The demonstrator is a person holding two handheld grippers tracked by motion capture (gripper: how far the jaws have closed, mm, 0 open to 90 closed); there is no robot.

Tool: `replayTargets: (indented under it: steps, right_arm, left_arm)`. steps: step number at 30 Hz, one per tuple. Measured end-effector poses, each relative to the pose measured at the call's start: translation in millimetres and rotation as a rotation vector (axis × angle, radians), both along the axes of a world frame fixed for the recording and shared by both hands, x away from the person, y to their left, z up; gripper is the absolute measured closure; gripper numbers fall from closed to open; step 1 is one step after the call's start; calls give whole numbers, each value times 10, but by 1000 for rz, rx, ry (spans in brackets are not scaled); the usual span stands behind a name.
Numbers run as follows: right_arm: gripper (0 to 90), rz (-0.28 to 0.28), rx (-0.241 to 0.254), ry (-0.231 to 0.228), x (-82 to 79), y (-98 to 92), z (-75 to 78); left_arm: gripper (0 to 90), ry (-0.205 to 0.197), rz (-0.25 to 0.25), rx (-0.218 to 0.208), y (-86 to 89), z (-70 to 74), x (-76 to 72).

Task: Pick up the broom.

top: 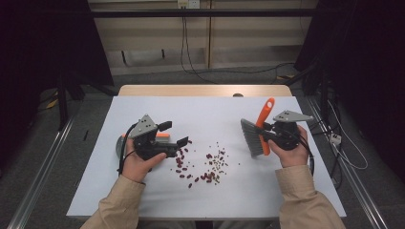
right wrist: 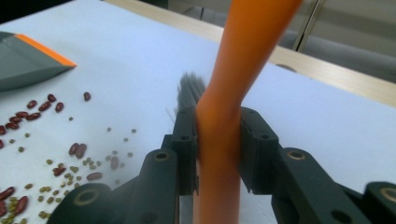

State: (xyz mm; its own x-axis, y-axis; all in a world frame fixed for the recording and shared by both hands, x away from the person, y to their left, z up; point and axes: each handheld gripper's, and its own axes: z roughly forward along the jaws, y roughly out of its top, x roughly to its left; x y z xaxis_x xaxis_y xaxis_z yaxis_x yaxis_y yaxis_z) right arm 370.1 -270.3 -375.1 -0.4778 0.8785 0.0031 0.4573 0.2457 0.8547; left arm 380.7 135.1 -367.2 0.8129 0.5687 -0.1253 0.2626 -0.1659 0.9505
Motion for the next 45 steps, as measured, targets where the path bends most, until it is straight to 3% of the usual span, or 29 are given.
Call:
replayTargets:
  steps: [7, 12, 18, 27, 31, 45]
  right_arm:
    - [708, 3, 92, 8, 213, 72, -203]
    - [710, 9, 120, 22, 322, 129, -308]
    - [710, 11, 119, 26, 411, 219, -402]
    - [685, 36, 47, 45, 463, 354, -440]
    - [685, 38, -32, 80, 505, 379, -520]
    - [702, 20, -23, 83, 280, 200, -469]
  left_arm:
    - [141, 10, 9, 3, 58, -49, 22]
    - [141, 8, 13, 5, 81, -50, 26]
    - [136, 7, 13, 13, 94, -61, 27]
    - [134, 11, 25, 21, 139, -95, 37]
    - [133, 7, 29, 17, 148, -91, 33]
    - [117, 10, 47, 32, 229, -117, 21]
